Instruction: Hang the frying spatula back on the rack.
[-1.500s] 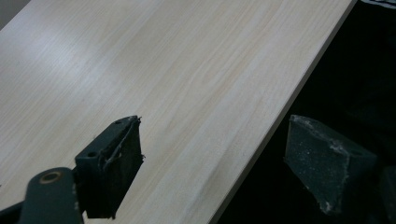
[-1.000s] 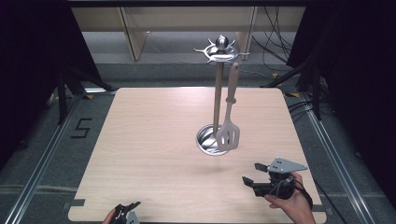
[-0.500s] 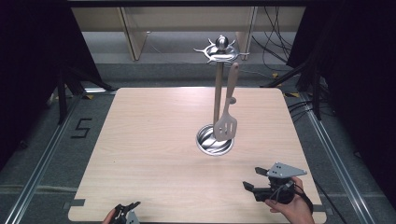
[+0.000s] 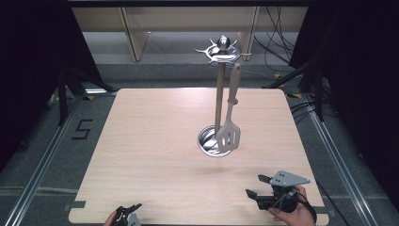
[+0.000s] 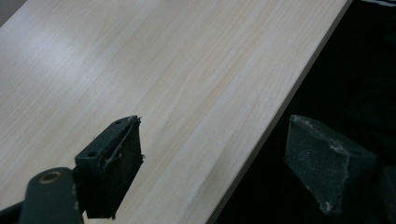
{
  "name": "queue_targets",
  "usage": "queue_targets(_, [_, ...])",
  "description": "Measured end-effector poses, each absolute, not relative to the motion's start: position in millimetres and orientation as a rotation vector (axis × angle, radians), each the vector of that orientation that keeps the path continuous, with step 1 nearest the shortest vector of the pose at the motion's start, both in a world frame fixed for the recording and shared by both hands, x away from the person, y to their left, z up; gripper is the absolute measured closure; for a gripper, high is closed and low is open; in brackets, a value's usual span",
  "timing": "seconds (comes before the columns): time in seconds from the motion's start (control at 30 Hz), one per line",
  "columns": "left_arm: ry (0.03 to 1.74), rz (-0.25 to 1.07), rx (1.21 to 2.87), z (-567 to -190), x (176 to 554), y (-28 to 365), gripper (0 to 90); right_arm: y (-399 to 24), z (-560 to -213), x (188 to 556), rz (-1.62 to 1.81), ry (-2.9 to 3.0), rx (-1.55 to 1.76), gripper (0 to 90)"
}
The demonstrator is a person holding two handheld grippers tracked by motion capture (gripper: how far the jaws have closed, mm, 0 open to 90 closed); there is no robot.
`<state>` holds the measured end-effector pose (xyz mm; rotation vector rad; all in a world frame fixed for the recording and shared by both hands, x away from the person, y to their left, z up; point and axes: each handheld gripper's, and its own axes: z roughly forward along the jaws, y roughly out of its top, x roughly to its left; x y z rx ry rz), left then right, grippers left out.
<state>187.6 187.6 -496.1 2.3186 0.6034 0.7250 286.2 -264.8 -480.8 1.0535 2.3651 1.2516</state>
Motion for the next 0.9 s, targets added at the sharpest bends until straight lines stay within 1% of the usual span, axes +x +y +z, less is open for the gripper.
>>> queue_targets(0.17, [0.596, 0.716, 2.328, -496.0, 187.6, 188.1, 17.9, -265.1, -482.7, 284.1, 1.249, 2.349, 1.027, 27.6])
queue_targets(0.23, [0.59, 0.714, 2.342, -495.1, 187.5, 188.3, 17.9, -263.3, -482.6, 280.5, 1.261, 2.374, 1.072, 27.6])
queue_targets(0.37, [0.584, 0.7, 2.348, -495.2, 187.5, 188.0, 17.9, -263.0, -485.4, 279.2, 1.259, 2.365, 1.03, 27.5])
queue_targets(0.4, [0.588, 0.707, 2.345, -495.2, 187.3, 188.0, 17.9, -262.1, -485.5, 276.1, 1.249, 2.361, 1.067, 27.4])
queue_targets(0.5, [0.589, 0.704, 2.344, -495.3, 187.4, 187.9, 17.9, -262.6, -488.3, 276.4, 1.254, 2.375, 1.023, 27.4])
queue_targets(0.9, [0.601, 0.718, 2.336, -496.0, 186.8, 186.3, 17.9, -263.9, -490.7, 268.8, 1.233, 2.375, 1.046, 26.6])
